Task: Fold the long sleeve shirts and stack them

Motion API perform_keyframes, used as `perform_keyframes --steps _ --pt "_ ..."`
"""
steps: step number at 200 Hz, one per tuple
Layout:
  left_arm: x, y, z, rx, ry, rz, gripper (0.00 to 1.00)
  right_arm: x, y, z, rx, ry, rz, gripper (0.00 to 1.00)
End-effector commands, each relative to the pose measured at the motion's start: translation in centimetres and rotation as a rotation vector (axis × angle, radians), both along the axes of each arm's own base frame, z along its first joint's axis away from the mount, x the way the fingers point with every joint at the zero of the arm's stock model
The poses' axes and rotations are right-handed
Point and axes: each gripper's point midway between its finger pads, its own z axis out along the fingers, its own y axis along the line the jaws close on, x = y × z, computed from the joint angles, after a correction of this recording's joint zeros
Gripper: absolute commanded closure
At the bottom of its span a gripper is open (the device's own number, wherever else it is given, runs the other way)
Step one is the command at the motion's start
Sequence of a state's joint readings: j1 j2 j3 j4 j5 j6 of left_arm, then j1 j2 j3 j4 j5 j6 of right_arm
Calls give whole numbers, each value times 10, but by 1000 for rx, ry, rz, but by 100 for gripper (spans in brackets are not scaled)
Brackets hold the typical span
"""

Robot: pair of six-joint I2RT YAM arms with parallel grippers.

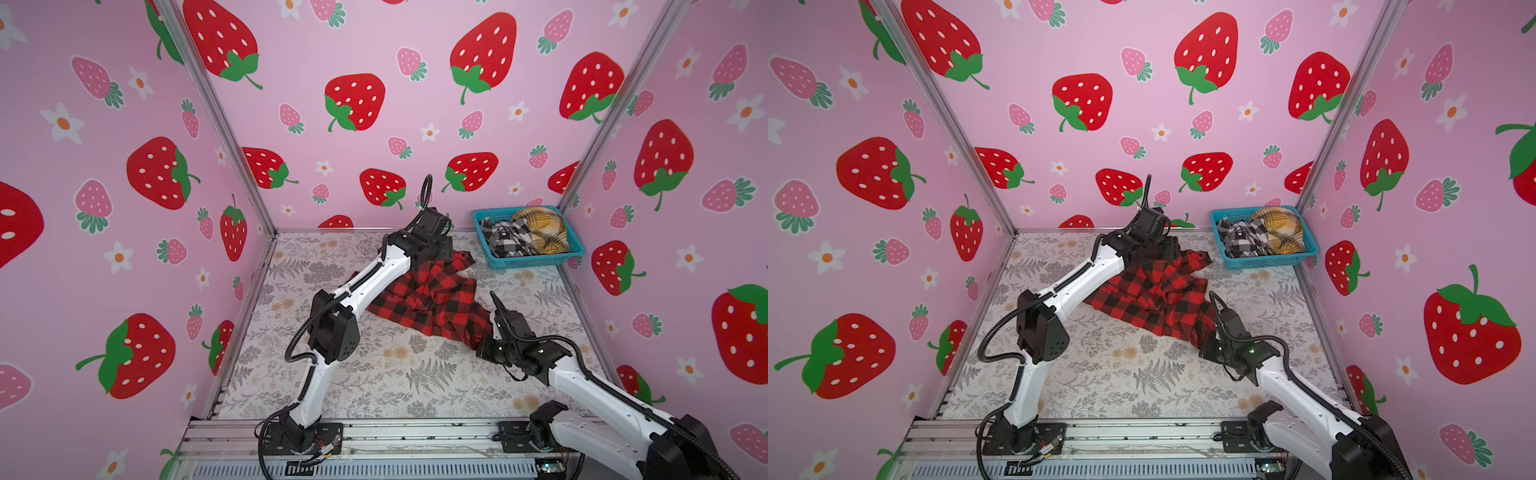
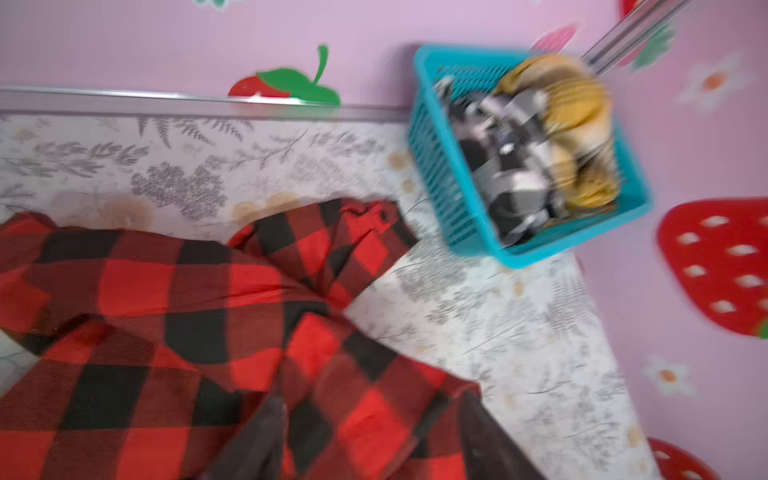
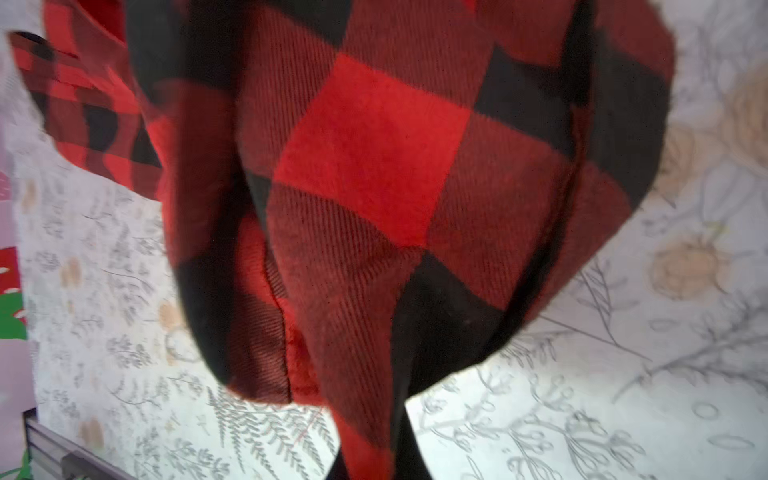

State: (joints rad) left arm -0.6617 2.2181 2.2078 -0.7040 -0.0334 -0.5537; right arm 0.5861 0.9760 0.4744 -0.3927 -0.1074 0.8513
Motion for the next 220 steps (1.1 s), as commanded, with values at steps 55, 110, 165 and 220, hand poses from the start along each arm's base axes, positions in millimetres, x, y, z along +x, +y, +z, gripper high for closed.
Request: perform_keyframes --steps 55,110,165,220 --pt "-58 254 -33 -13 314 435 17 4 -29 58 -223 -100 1 20" --pt "-39 278 -49 -195 388 441 18 12 33 41 -204 -94 197 31" --pt "14 267 -85 -200 452 431 19 19 49 9 -248 -32 203 54" --pt "29 268 -124 -106 542 448 25 21 44 5 -283 -16 186 68"
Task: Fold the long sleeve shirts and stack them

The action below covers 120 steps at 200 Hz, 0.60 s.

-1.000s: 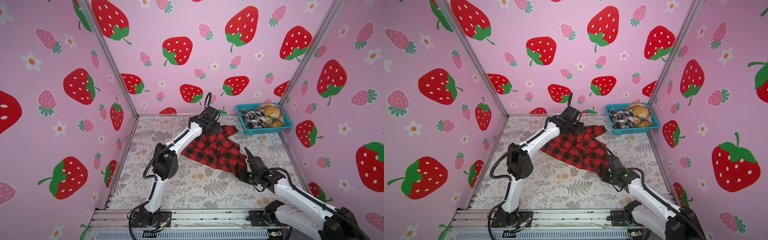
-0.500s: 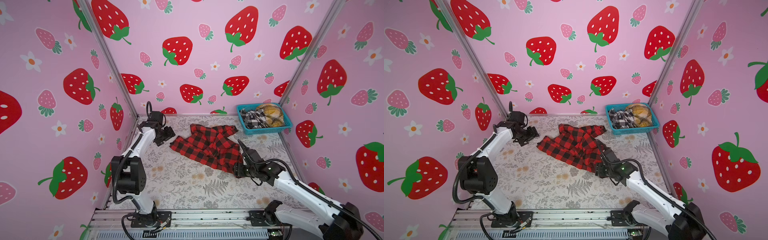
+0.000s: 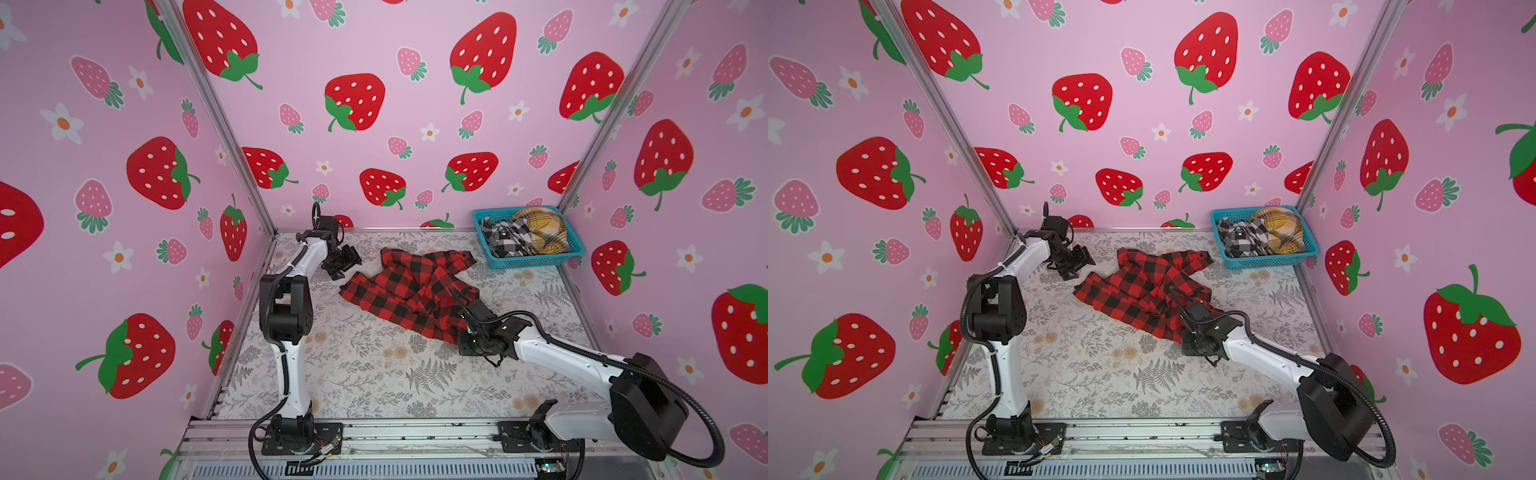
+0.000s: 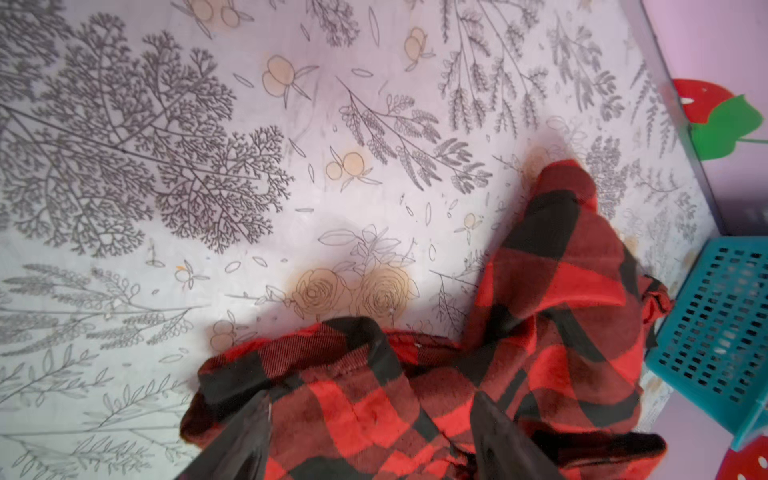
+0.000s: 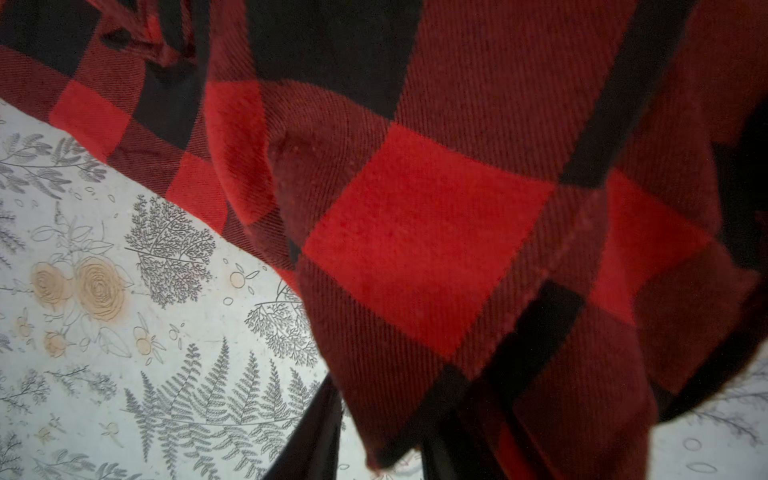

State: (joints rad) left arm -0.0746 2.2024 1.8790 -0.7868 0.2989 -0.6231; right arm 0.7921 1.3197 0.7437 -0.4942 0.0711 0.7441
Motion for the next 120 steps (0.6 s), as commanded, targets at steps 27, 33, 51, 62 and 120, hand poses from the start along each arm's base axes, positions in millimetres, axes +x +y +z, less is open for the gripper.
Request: perform_keyframes --steps 27,33,51,62,120 --pt "-9 -15 -13 41 91 -49 31 9 -3 4 -21 -24 -48 70" --pt "-10 -17 -14 43 94 -53 34 9 -2 5 -22 -26 -48 70" --pt "-14 -25 -15 42 102 -63 49 10 -3 4 -30 -28 -55 73" --pt "-16 -24 -11 47 98 -56 63 11 -5 2 -40 -25 -58 76" --pt "-26 -8 43 109 -12 -10 100 21 -8 25 -19 -92 -75 97"
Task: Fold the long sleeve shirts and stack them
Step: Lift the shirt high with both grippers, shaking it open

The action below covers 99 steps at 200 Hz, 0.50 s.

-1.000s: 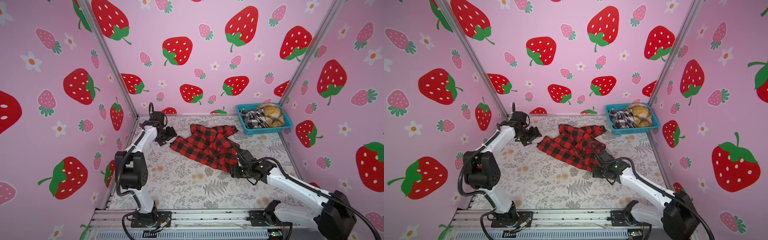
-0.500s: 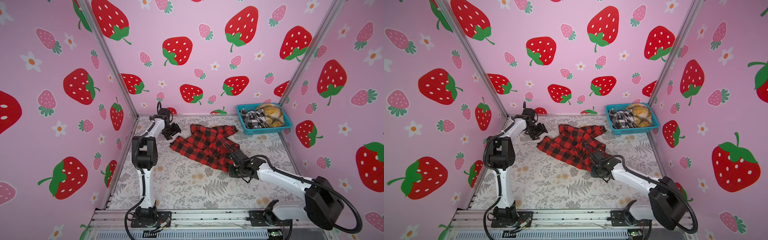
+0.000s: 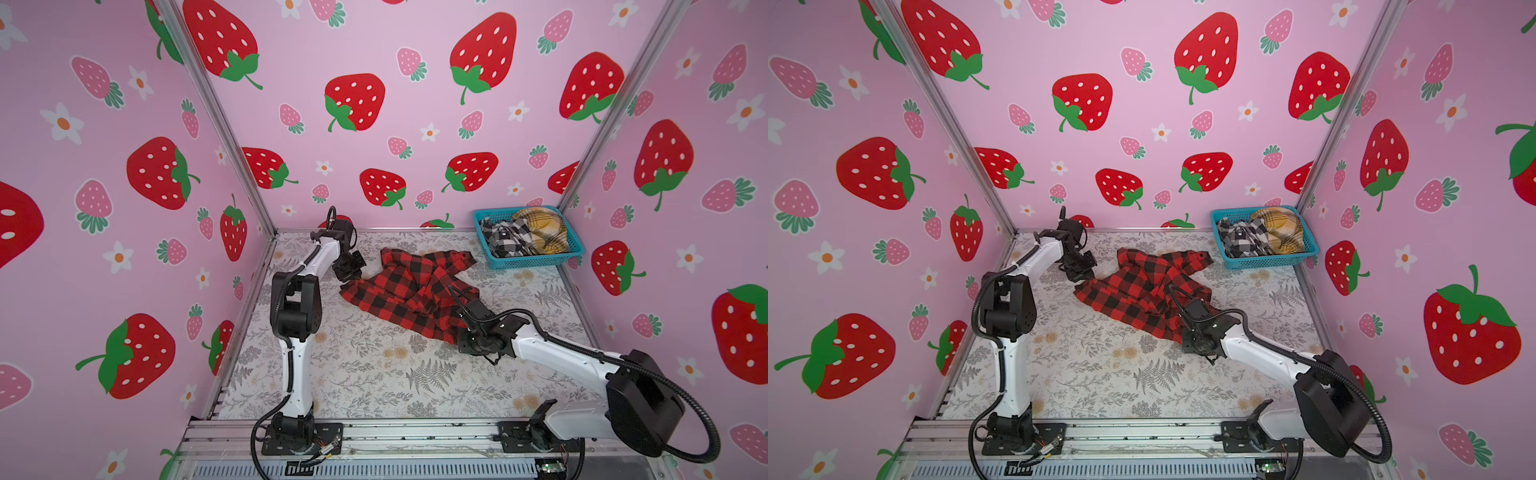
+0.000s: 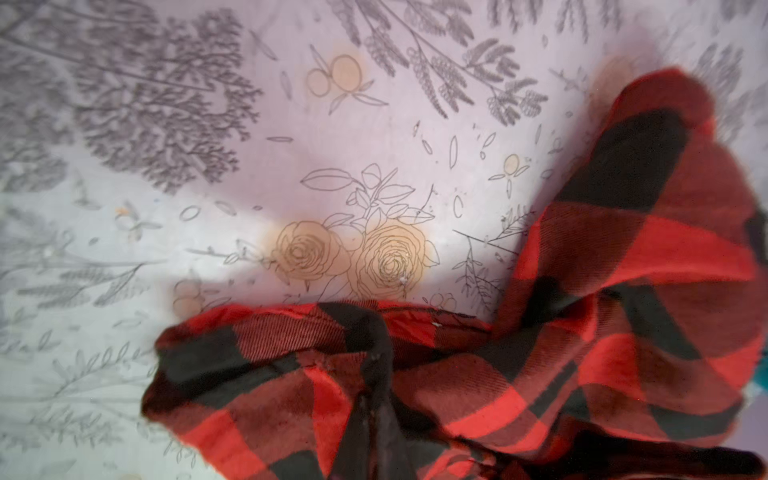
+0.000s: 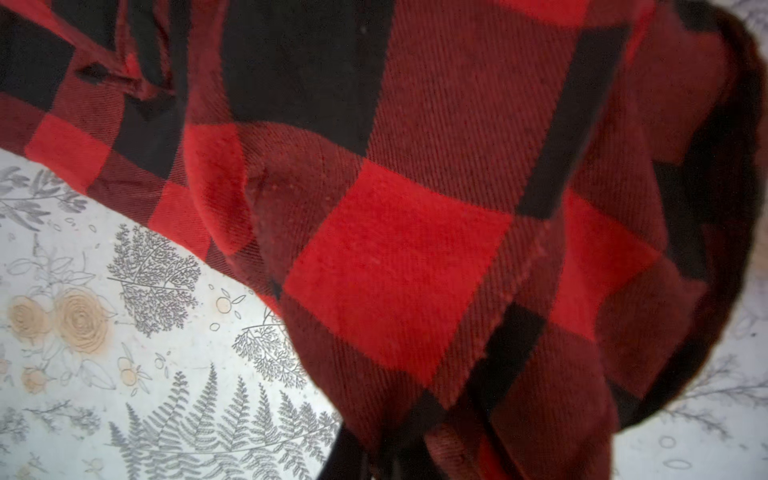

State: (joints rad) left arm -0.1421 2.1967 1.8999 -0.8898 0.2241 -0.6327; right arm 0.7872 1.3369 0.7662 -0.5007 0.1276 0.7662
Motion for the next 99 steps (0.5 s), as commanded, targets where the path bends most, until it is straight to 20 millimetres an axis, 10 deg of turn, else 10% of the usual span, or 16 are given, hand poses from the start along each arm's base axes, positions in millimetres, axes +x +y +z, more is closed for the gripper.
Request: perform_keyframes --steps 1,59,77,99 --pt "-4 11 46 31 -87 21 100 10 -3 22 10 -62 -27 98" --pt "5 48 152 119 -377 131 100 72 -20 80 150 -210 -65 100" --pt "24 63 214 159 -520 207 100 135 -29 134 140 -356 -82 100" --pt "34 88 302 140 -730 367 100 217 -39 260 188 -619 -145 100"
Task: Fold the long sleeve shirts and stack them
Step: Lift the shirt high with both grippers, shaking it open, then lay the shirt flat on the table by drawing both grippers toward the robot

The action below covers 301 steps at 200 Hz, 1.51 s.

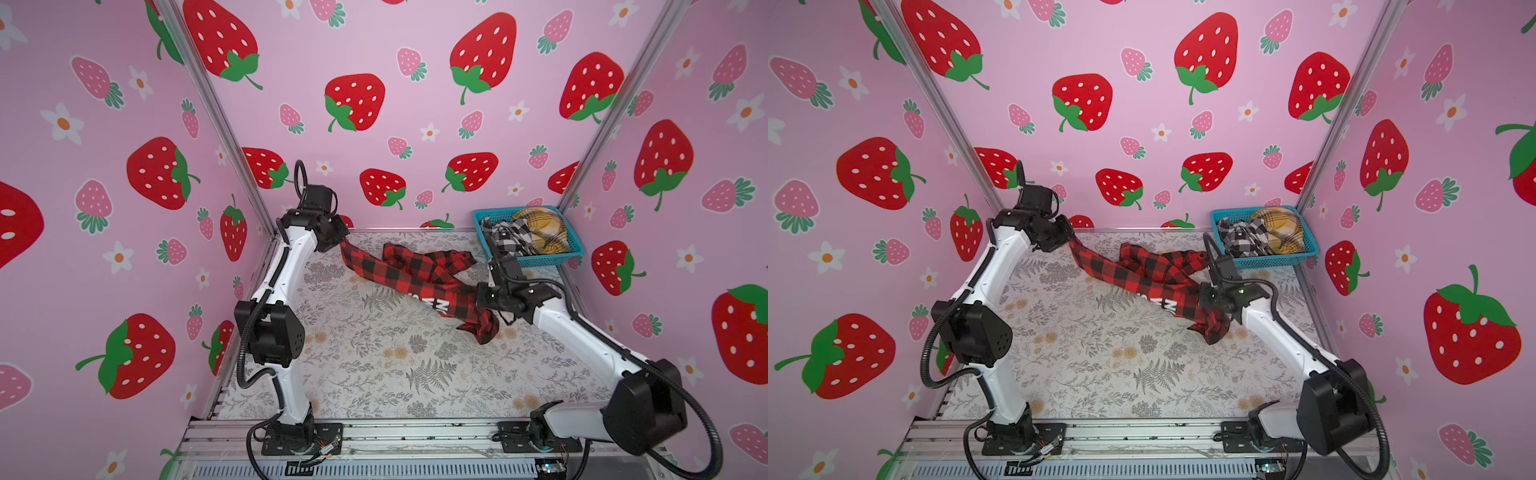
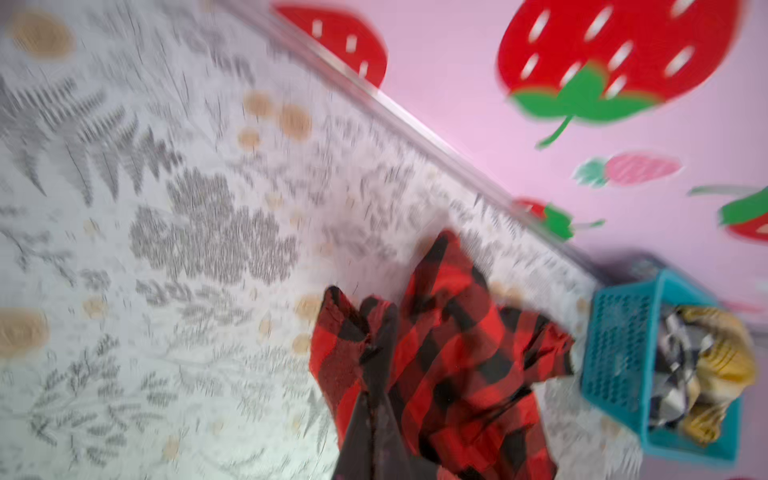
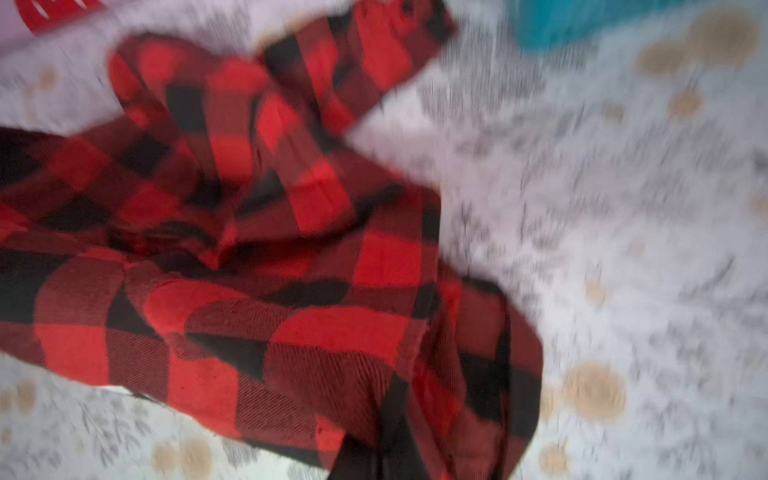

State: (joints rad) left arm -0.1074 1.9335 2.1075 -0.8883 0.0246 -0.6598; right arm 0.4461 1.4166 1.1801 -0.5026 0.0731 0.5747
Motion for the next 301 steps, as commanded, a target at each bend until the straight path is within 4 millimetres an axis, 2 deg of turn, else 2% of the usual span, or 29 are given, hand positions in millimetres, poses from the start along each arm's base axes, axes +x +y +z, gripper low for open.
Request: perform_keyframes --steps 1,16,25,32,41,48,61,67,81,93,106,122,133,151,167,184,197,210,221,231,243,250,258,260,265,271,275,289,301 --pt "8 40 103 6 -265 204 100 79 -7 136 34 -345 -20 100" --pt "0 54 159 -57 -422 279 100 105 -9 237 118 -571 -48 100" --pt "-8 59 187 -94 -514 304 100 105 -7 292 184 -715 -35 100" --pt "-17 60 207 -119 -584 315 100 100 -7 326 224 -805 -28 100" --pt "-28 61 224 -145 -653 316 100 93 -3 352 263 -884 6 100" --pt "-37 61 226 -157 -671 318 100 88 -1 364 282 -924 23 100" --pt "-51 66 212 -133 -629 339 100 84 4 358 291 -916 60 100" --pt "-55 68 199 -114 -599 336 100 84 6 346 285 -890 71 100" --pt "-65 68 166 -67 -529 321 100 85 9 295 254 -783 84 100" --pt "-77 70 130 -17 -461 305 100 80 8 239 227 -680 91 100" --pt "-94 72 84 29 -364 284 100 64 4 173 201 -564 94 100" --pt "-121 66 11 41 -188 238 100 35 -8 79 158 -389 74 100" --pt "-147 59 -48 21 -45 212 100 8 -19 19 134 -270 50 100" --pt "-198 51 -131 -26 148 206 100 -38 -37 -59 109 -94 -1 100" --pt "-234 39 -178 -73 251 191 100 -73 -44 -104 129 26 -34 100" --pt "-259 27 -215 -97 357 173 100 -97 -46 -135 135 128 -52 100" --pt "-260 21 -232 -111 396 163 100 -103 -46 -148 132 168 -58 100" --pt "-245 19 -237 -116 397 166 100 -95 -44 -151 119 176 -56 100" --pt "-215 20 -226 -103 356 164 100 -75 -37 -144 109 161 -37 100" --pt "-178 23 -207 -71 308 160 100 -43 -24 -127 102 124 -9 100" --pt "-121 27 -170 -27 218 155 100 5 -9 -102 76 71 15 100" --pt "-85 31 -140 -15 155 164 100 40 0 -80 62 30 20 100" --pt "-48 38 -101 -11 79 182 100 81 13 -43 61 -37 29 100" --pt "-39 40 -89 -10 55 191 100 93 17 -27 66 -68 33 100" --pt "-24 48 -65 3 19 218 100 114 25 2 83 -120 38 100" --pt "-9 57 -25 13 -50 256 100 136 33 39 110 -190 41 100" --pt "-2 63 -1 23 -96 278 100 148 39 72 140 -254 45 100" --pt "0 85 89 78 -278 373 100 168 50 170 225 -443 60 100" --pt "-18 103 144 117 -386 450 100 168 53 238 278 -583 87 100"
